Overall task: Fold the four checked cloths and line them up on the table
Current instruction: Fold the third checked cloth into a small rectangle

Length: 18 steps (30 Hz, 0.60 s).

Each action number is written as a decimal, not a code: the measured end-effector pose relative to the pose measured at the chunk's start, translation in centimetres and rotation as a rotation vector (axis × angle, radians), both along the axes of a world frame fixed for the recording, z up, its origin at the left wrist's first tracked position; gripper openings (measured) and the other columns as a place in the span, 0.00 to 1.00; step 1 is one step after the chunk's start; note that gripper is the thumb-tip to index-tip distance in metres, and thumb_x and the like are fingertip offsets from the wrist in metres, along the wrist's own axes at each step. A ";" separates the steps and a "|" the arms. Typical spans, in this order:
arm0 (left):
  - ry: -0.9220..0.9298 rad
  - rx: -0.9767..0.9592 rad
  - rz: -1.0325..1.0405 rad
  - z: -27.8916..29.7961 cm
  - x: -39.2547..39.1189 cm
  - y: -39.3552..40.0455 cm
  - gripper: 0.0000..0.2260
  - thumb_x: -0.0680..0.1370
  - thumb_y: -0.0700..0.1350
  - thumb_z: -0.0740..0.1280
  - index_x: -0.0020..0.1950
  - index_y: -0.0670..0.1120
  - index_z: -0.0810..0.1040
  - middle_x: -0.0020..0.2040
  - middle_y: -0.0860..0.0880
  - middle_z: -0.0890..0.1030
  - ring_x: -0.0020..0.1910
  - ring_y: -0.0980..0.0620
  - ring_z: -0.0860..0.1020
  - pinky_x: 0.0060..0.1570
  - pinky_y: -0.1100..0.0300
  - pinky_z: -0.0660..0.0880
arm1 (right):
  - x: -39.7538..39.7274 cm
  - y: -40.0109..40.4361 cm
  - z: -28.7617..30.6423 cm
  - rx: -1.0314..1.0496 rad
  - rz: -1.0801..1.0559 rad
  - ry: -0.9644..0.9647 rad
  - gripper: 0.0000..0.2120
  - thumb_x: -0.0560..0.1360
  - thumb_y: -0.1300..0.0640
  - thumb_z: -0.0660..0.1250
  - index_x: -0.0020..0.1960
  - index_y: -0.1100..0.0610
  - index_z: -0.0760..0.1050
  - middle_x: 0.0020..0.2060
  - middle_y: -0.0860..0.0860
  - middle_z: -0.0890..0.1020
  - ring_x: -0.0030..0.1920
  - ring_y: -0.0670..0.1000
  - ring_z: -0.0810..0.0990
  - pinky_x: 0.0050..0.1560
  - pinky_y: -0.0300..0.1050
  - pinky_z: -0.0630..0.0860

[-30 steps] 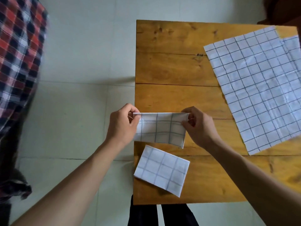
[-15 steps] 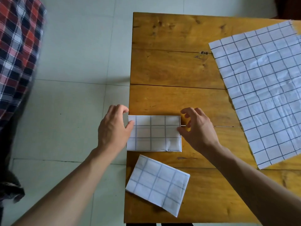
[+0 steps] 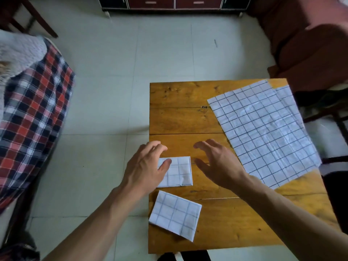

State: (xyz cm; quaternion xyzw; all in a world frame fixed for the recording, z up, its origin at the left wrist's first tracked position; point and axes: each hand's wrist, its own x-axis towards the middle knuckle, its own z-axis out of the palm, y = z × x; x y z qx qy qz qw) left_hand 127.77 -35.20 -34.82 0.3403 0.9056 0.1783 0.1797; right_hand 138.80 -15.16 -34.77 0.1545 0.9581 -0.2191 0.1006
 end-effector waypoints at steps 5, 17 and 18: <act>0.023 0.067 -0.110 8.5 3.6 0.4 0.19 0.81 0.57 0.62 0.69 0.52 0.72 0.72 0.54 0.70 0.69 0.53 0.69 0.62 0.57 0.71 | 5.1 -1.1 9.4 0.125 -0.026 -0.072 0.26 0.78 0.39 0.61 0.73 0.45 0.63 0.71 0.48 0.70 0.67 0.52 0.70 0.63 0.53 0.72; 0.058 0.256 -0.360 17.7 13.0 4.2 0.20 0.80 0.58 0.64 0.70 0.51 0.73 0.71 0.52 0.72 0.68 0.50 0.69 0.61 0.54 0.74 | 21.4 -1.6 22.0 0.187 -0.444 0.038 0.28 0.78 0.37 0.60 0.74 0.48 0.64 0.71 0.50 0.69 0.70 0.55 0.69 0.67 0.55 0.70; 0.065 0.264 -0.391 18.2 14.0 4.9 0.20 0.80 0.57 0.64 0.69 0.50 0.74 0.69 0.51 0.73 0.67 0.50 0.70 0.59 0.54 0.75 | 23.0 -1.3 22.9 0.199 -0.473 0.045 0.28 0.78 0.38 0.60 0.74 0.48 0.64 0.71 0.50 0.69 0.70 0.55 0.69 0.67 0.55 0.71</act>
